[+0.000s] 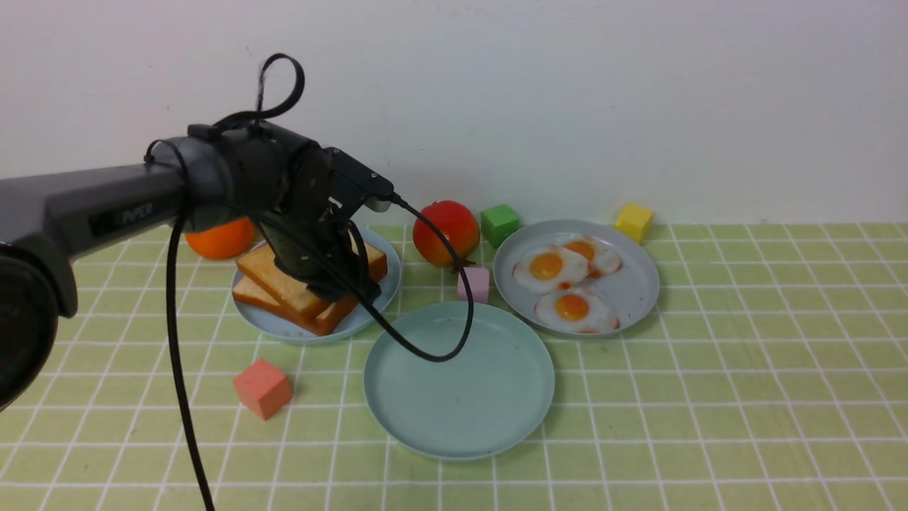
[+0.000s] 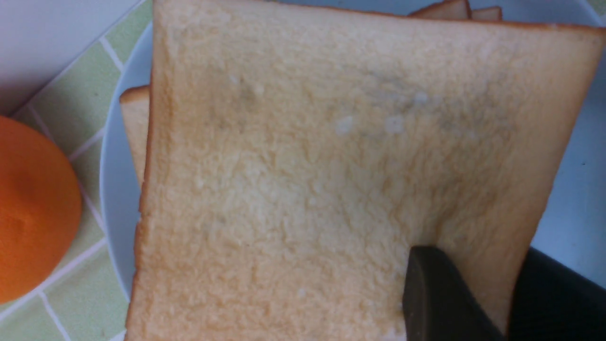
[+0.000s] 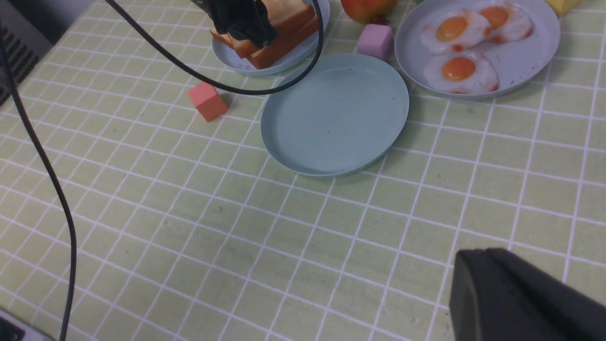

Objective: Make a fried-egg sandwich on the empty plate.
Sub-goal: Use the left arm to grab a slice of bread, then use the left arm to put a slice of bread into the empty plate in the middle

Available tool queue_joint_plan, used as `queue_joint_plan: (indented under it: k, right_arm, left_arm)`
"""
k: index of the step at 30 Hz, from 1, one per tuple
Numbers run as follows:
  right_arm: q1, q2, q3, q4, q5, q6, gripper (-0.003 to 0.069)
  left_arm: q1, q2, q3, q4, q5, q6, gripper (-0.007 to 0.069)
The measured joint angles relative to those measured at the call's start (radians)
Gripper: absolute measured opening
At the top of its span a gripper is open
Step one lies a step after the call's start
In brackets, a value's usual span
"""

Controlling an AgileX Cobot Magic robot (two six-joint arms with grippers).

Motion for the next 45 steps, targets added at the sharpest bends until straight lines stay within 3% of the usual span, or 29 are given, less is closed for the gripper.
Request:
queue_joint_plan:
  k: [8, 13, 17, 19, 23, 24, 28, 32, 40, 43, 45]
  right_arm:
    - [0.000, 0.000, 0.000, 0.003, 0.000, -0.001, 0.0017]
    - [0.000, 0.000, 0.000, 0.003, 0.002, -0.001, 0.0020]
    - [0.000, 0.000, 0.000, 0.003, 0.005, -0.001, 0.0025]
    - [0.000, 0.000, 0.000, 0.003, 0.012, -0.001, 0.0028]
    - [0.000, -0.002, 0.000, 0.003, 0.024, -0.001, 0.0029]
    - [0.000, -0.002, 0.000, 0.003, 0.042, -0.001, 0.0029]
    - [0.000, -0.002, 0.000, 0.003, 0.073, -0.001, 0.0031]
    - [0.000, -0.004, 0.000, 0.003, 0.099, -0.001, 0.0032]
    - [0.000, -0.032, 0.000, 0.020, 0.132, -0.001, 0.0031]
    - [0.000, -0.039, 0.000, 0.021, 0.133, -0.001, 0.0031]
    - [0.000, -0.042, 0.000, 0.020, 0.134, -0.001, 0.0034]
  left_arm:
    - [0.000, -0.049, 0.006, -0.019, 0.039, 0.000, 0.0165]
    - [-0.015, -0.179, 0.012, -0.074, 0.093, -0.004, 0.0111]
    - [-0.104, -0.283, 0.048, -0.124, 0.107, 0.000, 0.0104]
    - [-0.213, -0.306, 0.104, -0.135, 0.107, 0.003, 0.0104]
    - [-0.325, -0.297, 0.169, -0.134, 0.092, 0.003, 0.0104]
    - [-0.376, -0.283, 0.193, -0.101, 0.061, -0.010, 0.0101]
    - [-0.426, -0.241, 0.204, 0.006, 0.015, -0.081, 0.0101]
    - [-0.432, -0.202, 0.204, 0.088, 0.001, -0.155, 0.0101]
    - [-0.431, -0.151, 0.205, 0.101, -0.013, -0.164, 0.0101]
    - [-0.431, -0.146, 0.205, 0.090, -0.015, -0.164, 0.0146]
    - [-0.431, -0.146, 0.205, 0.081, -0.015, -0.164, 0.0216]
